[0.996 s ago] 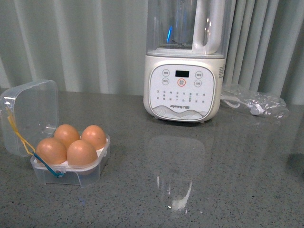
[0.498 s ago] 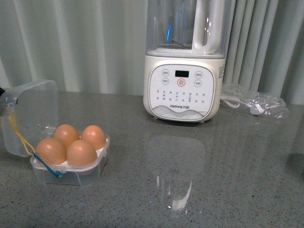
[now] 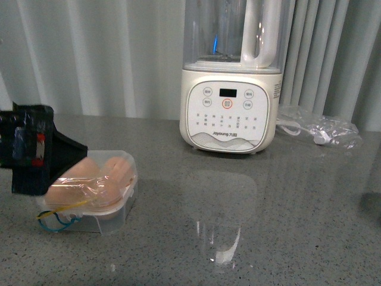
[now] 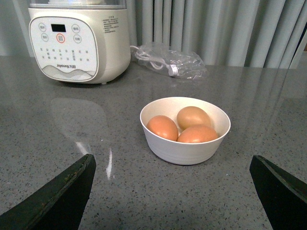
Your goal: Put egg into box
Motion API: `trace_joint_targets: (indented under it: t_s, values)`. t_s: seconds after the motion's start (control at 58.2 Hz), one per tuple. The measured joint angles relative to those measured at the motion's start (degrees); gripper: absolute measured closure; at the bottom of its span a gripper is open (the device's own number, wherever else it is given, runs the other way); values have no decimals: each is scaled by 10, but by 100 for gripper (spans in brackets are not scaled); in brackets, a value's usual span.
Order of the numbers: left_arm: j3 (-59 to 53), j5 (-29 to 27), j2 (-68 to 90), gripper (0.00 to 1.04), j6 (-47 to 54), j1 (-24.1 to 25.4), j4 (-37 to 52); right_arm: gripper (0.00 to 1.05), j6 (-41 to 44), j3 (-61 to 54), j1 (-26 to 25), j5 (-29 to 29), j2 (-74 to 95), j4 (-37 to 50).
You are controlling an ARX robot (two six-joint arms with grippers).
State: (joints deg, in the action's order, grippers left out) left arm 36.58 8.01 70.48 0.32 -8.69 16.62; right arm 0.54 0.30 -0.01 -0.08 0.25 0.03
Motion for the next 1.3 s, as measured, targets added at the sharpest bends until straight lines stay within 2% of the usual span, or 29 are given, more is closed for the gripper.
trace_joint_targets:
  t_s: [0.137, 0.446, 0.618, 0.841, 0.858, 0.876, 0.927, 1.013, 1.305]
  values:
    - [-12, -21, -22, 7, 31, -17, -22, 7, 0, 0, 0, 0, 0, 0]
    - [15, -35, -108, 7, 42, -7, -97, 7, 0, 0, 0, 0, 0, 0]
    - [16, -21, -178, 7, 53, 23, -148, 7, 0, 0, 0, 0, 0, 0]
    - [-24, 37, -252, 7, 64, 103, -192, 7, 0, 0, 0, 0, 0, 0]
    - [-36, 19, -259, 10, 57, 101, -172, 7, 0, 0, 0, 0, 0, 0]
    - [-61, -25, -270, 15, 42, 97, -123, 7, 0, 0, 0, 0, 0, 0]
    - [-117, -74, -296, 28, 22, 92, -29, 7, 0, 0, 0, 0, 0, 0]
    - [-161, -79, -323, 44, 9, 89, 14, 7, 0, 0, 0, 0, 0, 0]
    - [-250, -80, -386, 94, 0, 88, 32, 7, 0, 0, 0, 0, 0, 0]
